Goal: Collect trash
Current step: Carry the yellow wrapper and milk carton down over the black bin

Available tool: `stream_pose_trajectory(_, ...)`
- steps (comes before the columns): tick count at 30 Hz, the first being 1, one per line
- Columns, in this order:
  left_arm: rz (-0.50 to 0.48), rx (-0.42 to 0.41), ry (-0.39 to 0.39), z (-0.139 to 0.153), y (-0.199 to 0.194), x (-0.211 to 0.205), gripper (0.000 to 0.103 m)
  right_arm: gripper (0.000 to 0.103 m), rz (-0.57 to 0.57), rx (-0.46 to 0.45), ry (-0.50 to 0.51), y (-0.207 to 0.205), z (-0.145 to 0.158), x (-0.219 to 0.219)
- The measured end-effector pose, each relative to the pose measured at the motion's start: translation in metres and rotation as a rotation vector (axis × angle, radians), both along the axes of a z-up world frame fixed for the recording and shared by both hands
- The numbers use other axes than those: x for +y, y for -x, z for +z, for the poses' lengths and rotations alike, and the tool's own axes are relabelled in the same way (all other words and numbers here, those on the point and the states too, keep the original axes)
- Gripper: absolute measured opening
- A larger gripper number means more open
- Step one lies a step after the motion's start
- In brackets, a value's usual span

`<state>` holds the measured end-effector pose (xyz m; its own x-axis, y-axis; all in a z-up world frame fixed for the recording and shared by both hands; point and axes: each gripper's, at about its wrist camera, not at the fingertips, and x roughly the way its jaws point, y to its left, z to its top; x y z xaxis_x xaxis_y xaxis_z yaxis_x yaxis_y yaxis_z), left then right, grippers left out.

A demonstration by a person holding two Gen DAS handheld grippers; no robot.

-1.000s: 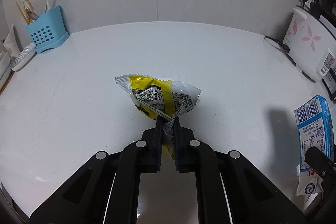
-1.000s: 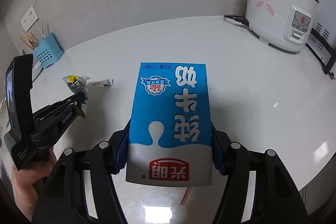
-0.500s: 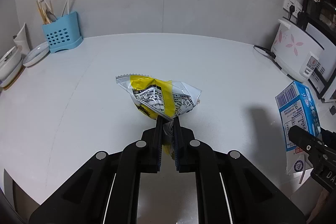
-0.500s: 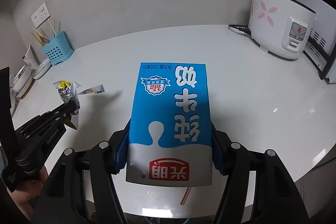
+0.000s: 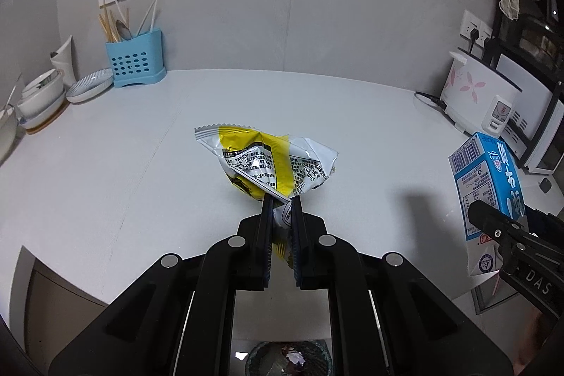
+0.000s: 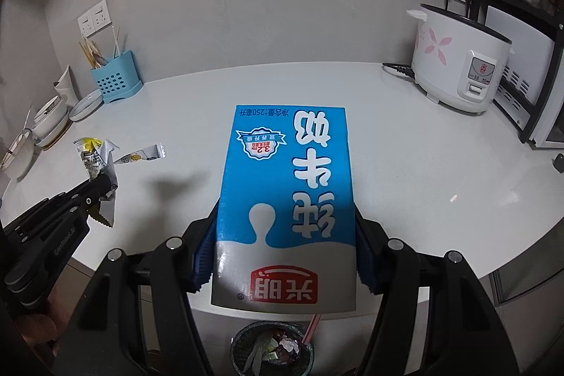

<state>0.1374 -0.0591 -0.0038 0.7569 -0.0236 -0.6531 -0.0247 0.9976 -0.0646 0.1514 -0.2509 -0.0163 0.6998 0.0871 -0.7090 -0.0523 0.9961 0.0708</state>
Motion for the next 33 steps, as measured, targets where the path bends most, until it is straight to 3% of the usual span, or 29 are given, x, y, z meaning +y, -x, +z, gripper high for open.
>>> stream_pose_trajectory(18, 0.015, -0.121, 0.072, -0.022, 0.157, 0.003, 0.008, 0.061, 0.043, -0.088, -0.019, 0.141, -0.034, 0.015)
stream_pose_trajectory(33, 0.047, -0.032, 0.076, -0.121, 0.227, 0.02, 0.008, 0.061, 0.078, -0.033, -0.035, 0.203, -0.116, 0.028)
